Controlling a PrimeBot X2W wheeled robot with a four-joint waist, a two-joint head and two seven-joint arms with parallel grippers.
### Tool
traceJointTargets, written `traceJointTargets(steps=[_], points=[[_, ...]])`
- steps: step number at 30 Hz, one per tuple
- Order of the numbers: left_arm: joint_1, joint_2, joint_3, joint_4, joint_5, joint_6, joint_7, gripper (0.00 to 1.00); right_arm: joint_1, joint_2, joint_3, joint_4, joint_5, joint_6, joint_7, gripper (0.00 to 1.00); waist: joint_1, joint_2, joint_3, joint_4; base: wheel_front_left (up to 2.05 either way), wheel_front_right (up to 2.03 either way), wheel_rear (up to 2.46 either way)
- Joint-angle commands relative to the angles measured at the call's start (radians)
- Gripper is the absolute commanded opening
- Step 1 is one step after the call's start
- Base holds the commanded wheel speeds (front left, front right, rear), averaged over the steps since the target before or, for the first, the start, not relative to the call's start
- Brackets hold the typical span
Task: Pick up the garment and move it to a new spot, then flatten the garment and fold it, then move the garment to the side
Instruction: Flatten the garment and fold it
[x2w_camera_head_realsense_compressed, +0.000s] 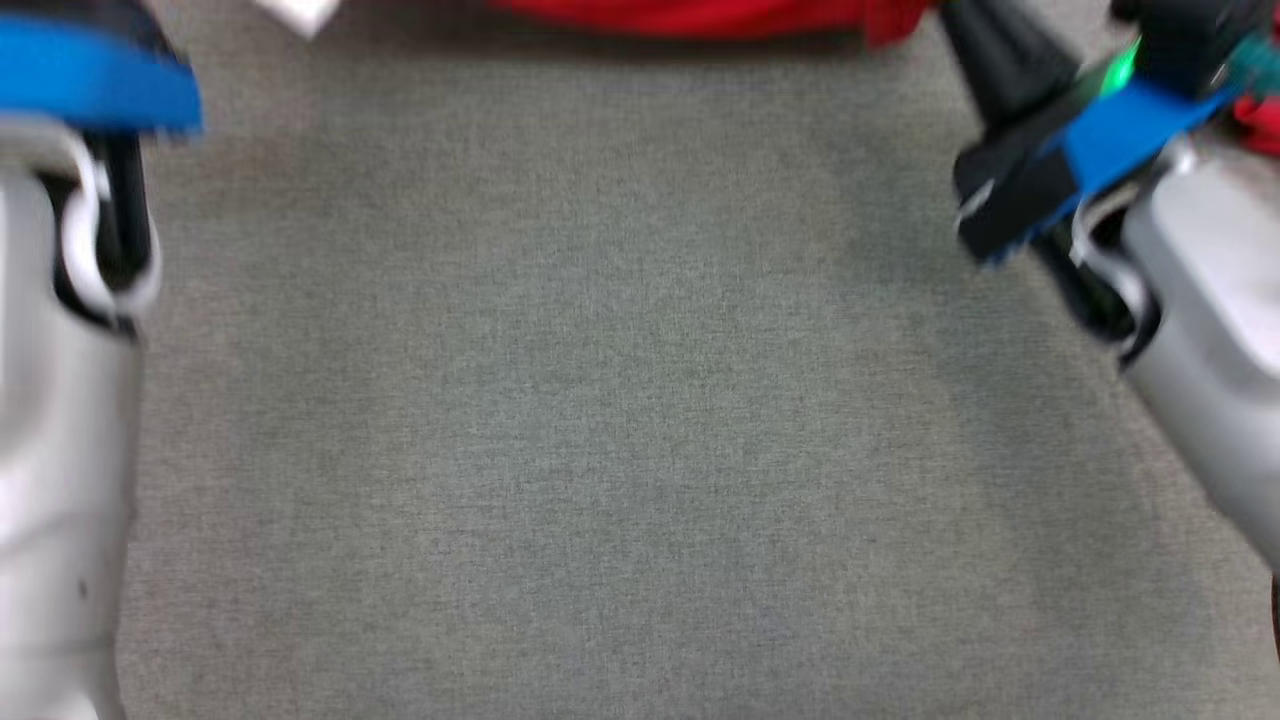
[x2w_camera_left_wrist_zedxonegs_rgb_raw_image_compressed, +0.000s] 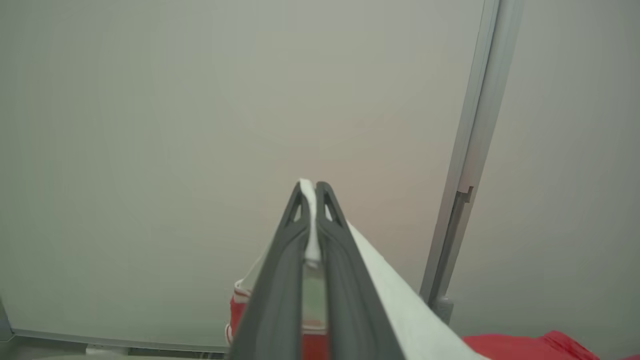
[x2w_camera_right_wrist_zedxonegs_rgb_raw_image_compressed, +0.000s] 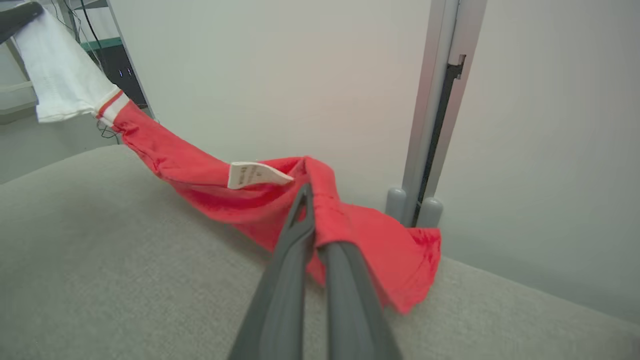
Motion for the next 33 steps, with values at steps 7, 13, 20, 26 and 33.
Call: traceJointTargets(steps=[7,13,20,26,33], points=[[0.399,-0.011,0.081,-0.202,-0.037,0.075,-0.007,0.0,0.258,-0.045,0.053,-0.112,0.027,0.0,-0.007,0.0,0.0001,0.0,-0.104,-0.021,0.0,0.0,0.0],[0.678,-0.038,0.112,-0.313,-0.042,0.107,-0.007,0.0,0.47,-0.069,0.055,-0.162,0.035,0.0,-0.008,0.0,0.0001,0.0,-0.188,-0.026,0.0,0.0,0.0],[0.906,-0.098,0.109,-0.419,-0.044,0.142,-0.007,0.0,0.668,-0.074,0.058,-0.203,0.038,0.0,-0.008,0.0,0.0001,0.0,-0.268,-0.011,0.0,0.0,0.0],[1.045,-0.127,0.082,-0.48,-0.049,0.162,-0.001,0.0,0.823,-0.071,0.06,-0.236,0.032,0.0,-0.001,0.0,0.0001,0.0,-0.328,0.02,0.0,0.0,0.0],[1.177,-0.112,0.095,-0.533,-0.058,0.186,0.011,0.0,1.002,-0.084,-0.015,-0.327,0.005,0.0,0.038,0.0,0.0001,0.0,-0.387,0.043,0.0,0.0,0.0]])
